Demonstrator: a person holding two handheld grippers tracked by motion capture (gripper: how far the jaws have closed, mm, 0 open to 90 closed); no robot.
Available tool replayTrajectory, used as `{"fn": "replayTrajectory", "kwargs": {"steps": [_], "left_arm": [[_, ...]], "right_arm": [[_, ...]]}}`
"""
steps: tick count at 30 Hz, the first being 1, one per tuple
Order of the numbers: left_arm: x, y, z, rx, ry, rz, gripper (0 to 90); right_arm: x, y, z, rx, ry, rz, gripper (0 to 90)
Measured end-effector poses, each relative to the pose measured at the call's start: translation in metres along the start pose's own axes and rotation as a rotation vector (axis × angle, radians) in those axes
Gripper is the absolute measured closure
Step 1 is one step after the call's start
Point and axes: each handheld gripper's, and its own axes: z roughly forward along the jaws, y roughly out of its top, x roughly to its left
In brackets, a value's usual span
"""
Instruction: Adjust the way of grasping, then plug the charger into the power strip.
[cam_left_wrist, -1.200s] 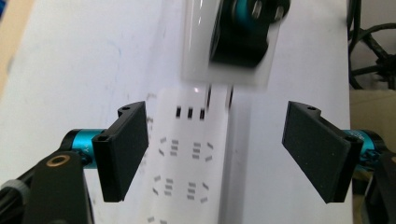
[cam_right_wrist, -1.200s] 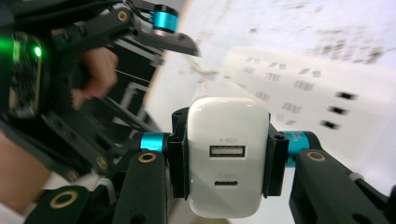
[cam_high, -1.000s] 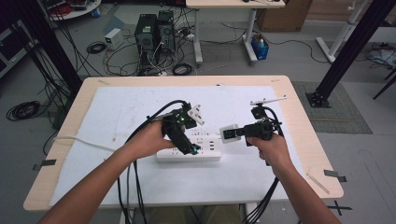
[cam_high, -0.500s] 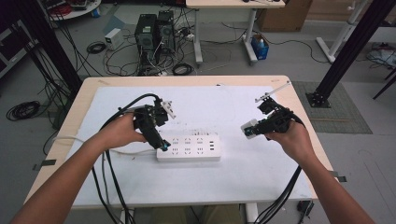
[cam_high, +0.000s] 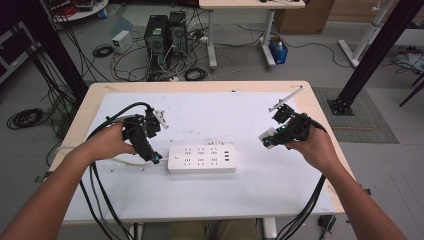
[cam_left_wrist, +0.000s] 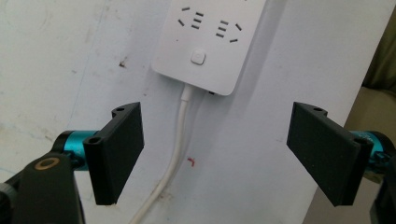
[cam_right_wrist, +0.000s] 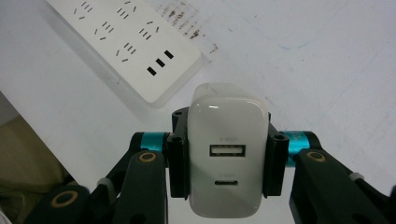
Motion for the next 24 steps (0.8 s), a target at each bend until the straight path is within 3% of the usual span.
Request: {"fn": "replayTrajectory", "kwargs": {"steps": [8,10,16,19,24], "left_arm": [[-0.003,-0.009,-0.007,0.001,0.020,-0.001,18.9],[-0.003,-0.011,-0.008,0.012,0.020,0.018,18.9],[-0.001,-0.018,-0.010,0.017,0.021,-0.004,19.0],[0.000,-0.021,-0.010,0.014,0.026,-0.018,18.9],[-0.002,-0.025,-0.008,0.027,0.019,-0.022,18.9]], "right_arm": [[0.007,0.005,0.000,-0.002,0.013,-0.017,62.0],[0.010,0.008,0.001,-0.002,0.026,-0.022,62.0],[0.019,0.023,0.007,0.002,0.038,-0.060,62.0],[0.021,0.032,0.012,-0.017,0.060,-0.124,62.0],[0.031,0.050,0.025,0.025,0.090,-0.200,62.0]]}}
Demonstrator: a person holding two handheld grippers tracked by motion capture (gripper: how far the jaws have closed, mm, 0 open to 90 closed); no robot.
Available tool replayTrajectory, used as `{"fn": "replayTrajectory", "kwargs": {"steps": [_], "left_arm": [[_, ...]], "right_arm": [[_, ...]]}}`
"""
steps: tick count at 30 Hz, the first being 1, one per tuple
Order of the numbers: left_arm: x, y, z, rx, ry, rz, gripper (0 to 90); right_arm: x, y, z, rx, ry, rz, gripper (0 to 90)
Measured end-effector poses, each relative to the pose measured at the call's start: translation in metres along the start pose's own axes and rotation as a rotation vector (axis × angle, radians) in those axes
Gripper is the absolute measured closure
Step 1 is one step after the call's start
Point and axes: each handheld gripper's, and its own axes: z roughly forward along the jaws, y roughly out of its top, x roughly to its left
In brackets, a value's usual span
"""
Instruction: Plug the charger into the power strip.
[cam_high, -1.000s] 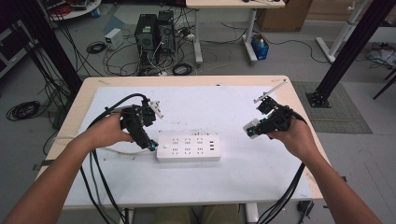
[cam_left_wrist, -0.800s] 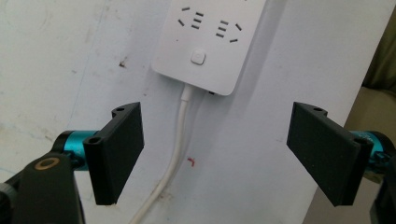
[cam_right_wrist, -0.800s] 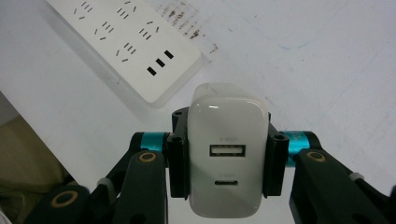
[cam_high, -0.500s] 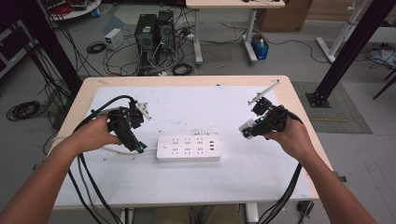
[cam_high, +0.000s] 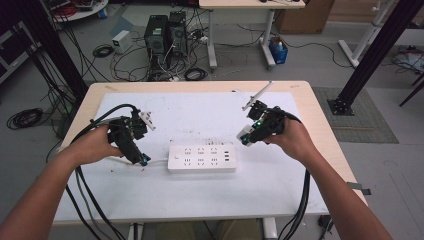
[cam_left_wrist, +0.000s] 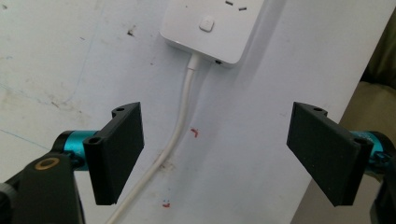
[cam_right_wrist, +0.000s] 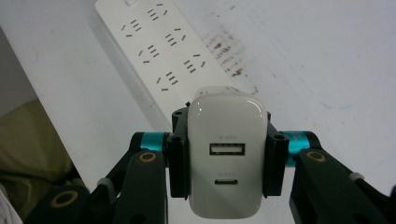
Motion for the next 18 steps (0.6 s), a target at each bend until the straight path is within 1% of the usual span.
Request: {"fn": "replayTrajectory", "kwargs": {"steps": [2,4,5,6,7,8,9,10,11,12,13,14,16,18], "left_arm": [[0.000,-0.001,0.001,0.014,0.001,0.008,18.9],[0.000,-0.003,0.002,0.013,0.000,-0.001,19.0],[0.000,-0.003,0.002,0.021,0.002,0.002,18.9],[-0.001,-0.004,0.004,0.012,0.000,-0.005,19.0],[-0.001,-0.005,0.004,0.018,-0.004,0.001,18.9],[-0.001,-0.006,0.004,0.015,-0.006,0.007,18.9],[-0.002,-0.007,0.006,0.007,-0.011,-0.006,18.9],[-0.001,-0.008,0.006,0.022,-0.010,0.005,18.9],[0.000,-0.009,0.008,0.025,-0.012,0.005,18.9],[-0.001,-0.010,0.009,0.024,-0.011,-0.006,19.0],[-0.001,-0.011,0.010,0.022,-0.009,-0.014,19.0],[0.000,-0.012,0.010,0.030,-0.008,-0.004,19.0],[0.000,-0.013,0.011,0.031,-0.009,-0.008,18.9],[0.000,-0.015,0.014,0.038,-0.001,-0.006,18.9]], "right_arm": [[0.002,0.008,0.006,0.021,0.007,-0.043,62.0],[0.002,0.016,0.012,0.025,0.021,-0.082,62.0],[0.002,0.020,0.015,0.028,0.031,-0.095,62.0],[0.002,0.023,0.019,0.030,0.045,-0.107,62.0],[0.002,0.026,0.024,0.036,0.055,-0.116,62.0],[0.002,0.028,0.029,0.051,0.059,-0.127,62.0],[0.003,0.031,0.035,0.069,0.059,-0.139,62.0],[0.003,0.033,0.041,0.087,0.057,-0.162,62.0],[0.004,0.034,0.047,0.103,0.054,-0.182,62.0],[0.005,0.036,0.052,0.119,0.050,-0.194,62.1],[0.005,0.038,0.056,0.124,0.054,-0.206,62.0],[0.006,0.039,0.060,0.128,0.062,-0.208,62.1],[0.006,0.044,0.067,0.137,0.072,-0.235,62.1],[0.008,0.048,0.073,0.150,0.082,-0.259,62.0]]}}
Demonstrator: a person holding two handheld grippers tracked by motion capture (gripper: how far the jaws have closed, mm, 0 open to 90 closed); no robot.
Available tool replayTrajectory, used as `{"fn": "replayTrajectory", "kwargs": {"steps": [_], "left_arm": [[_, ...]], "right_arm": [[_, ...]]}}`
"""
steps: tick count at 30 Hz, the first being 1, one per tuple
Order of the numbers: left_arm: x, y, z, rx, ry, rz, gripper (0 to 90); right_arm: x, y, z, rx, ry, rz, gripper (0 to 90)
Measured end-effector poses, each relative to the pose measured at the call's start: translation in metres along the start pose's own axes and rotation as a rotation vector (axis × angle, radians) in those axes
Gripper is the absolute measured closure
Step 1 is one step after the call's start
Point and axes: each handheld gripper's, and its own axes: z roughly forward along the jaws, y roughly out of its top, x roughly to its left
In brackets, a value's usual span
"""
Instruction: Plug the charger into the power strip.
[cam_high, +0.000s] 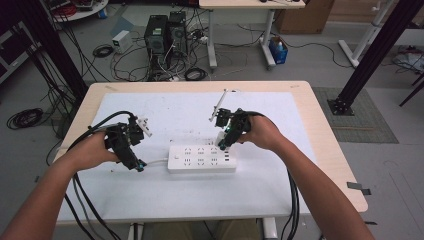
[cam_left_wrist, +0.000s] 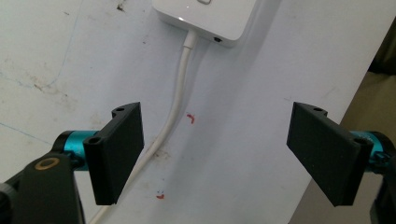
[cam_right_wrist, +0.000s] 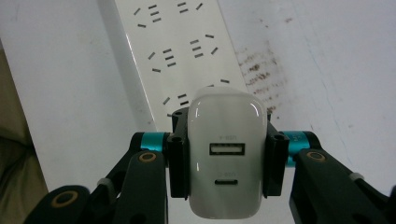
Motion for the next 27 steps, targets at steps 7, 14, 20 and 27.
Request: {"fn": "replayTrajectory", "kwargs": {"steps": [7,14,20,27], "left_arm": [[-0.002,-0.003,0.011,0.003,0.004,-0.022,18.9],[-0.002,-0.005,0.014,-0.004,0.005,-0.029,19.0],[-0.003,-0.008,0.018,-0.004,0.001,-0.030,19.0],[-0.003,-0.012,0.021,0.000,-0.003,-0.047,18.9]], "right_arm": [[0.001,0.014,0.023,0.040,0.024,-0.081,62.1],[0.000,0.024,0.041,0.120,0.017,-0.164,62.1],[0.000,0.029,0.049,0.164,0.029,-0.227,62.2],[0.005,0.032,0.060,0.226,0.008,-0.294,62.4]]}}
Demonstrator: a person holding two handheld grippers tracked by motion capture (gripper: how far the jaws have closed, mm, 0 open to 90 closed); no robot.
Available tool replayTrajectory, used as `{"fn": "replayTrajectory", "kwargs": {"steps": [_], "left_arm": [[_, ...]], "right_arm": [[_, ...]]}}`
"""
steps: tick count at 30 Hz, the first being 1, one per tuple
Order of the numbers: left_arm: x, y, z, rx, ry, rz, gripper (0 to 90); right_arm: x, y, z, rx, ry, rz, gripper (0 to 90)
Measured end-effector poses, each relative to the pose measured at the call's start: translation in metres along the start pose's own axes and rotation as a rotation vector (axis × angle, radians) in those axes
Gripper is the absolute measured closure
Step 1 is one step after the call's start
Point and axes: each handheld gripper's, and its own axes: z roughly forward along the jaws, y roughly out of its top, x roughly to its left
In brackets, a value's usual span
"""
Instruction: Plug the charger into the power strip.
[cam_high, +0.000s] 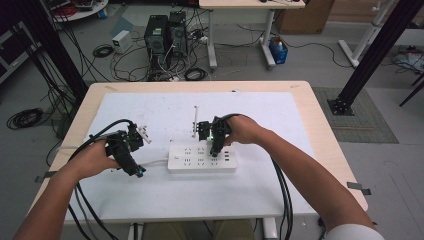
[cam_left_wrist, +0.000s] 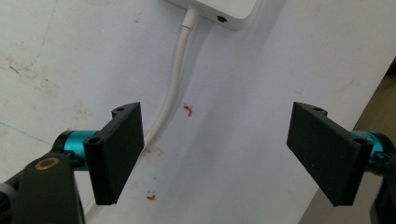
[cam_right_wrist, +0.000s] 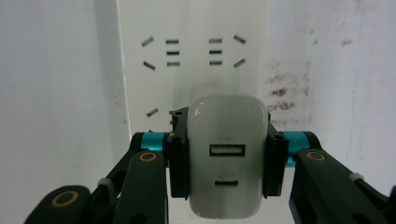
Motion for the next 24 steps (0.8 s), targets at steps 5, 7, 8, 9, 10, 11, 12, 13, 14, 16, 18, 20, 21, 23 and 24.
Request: {"fn": "replayTrajectory", "kwargs": {"steps": [5,7,8,9,10,11,12,13,14,16,18,20,21,23,24], "left_arm": [[0.002,0.000,0.000,0.003,-0.001,-0.002,18.9],[0.002,0.001,0.000,0.002,-0.002,-0.006,18.9],[0.003,0.001,-0.001,0.010,-0.002,0.003,19.0],[0.002,0.001,-0.001,0.009,-0.002,-0.001,18.9],[0.002,0.001,0.000,0.004,-0.003,-0.007,18.9],[0.003,0.002,0.000,0.014,-0.001,0.005,18.9],[0.004,0.002,-0.001,0.015,-0.003,0.004,18.9],[0.002,0.002,0.001,0.000,-0.004,-0.014,19.0],[0.003,0.003,0.000,0.006,-0.003,0.000,18.9],[0.002,0.003,0.001,-0.004,-0.007,-0.012,18.9],[0.002,0.003,0.001,-0.003,-0.006,-0.013,18.9],[0.003,0.002,-0.001,-0.002,-0.001,-0.005,19.0],[0.003,0.001,-0.002,-0.006,0.001,-0.008,18.9],[0.004,0.000,-0.003,-0.008,0.003,-0.011,18.9],[0.004,0.000,-0.003,-0.016,0.005,-0.015,18.9]], "right_arm": [[-0.007,-0.001,0.000,-0.016,0.041,0.036,62.5],[-0.010,-0.002,0.000,-0.020,0.054,0.039,62.6],[-0.011,-0.002,0.000,-0.019,0.067,0.051,62.6],[-0.013,-0.002,0.000,-0.024,0.076,0.054,62.6],[-0.015,-0.003,0.001,-0.027,0.089,0.058,62.6],[-0.016,-0.003,0.001,-0.033,0.097,0.061,62.6],[-0.017,-0.004,0.001,-0.035,0.105,0.065,62.6],[-0.018,-0.004,0.002,-0.034,0.110,0.068,62.7],[-0.018,-0.003,0.002,-0.036,0.108,0.066,62.7],[-0.013,-0.001,0.003,-0.031,0.080,0.053,62.7],[-0.003,0.004,0.006,0.000,0.021,0.002,62.7],[-0.003,0.005,0.006,0.013,0.017,0.006,62.7],[-0.004,0.004,0.007,0.003,0.021,0.008,62.7],[-0.007,0.002,0.007,-0.006,0.044,0.028,62.6],[-0.009,0.001,0.008,-0.015,0.053,0.035,62.6]]}}
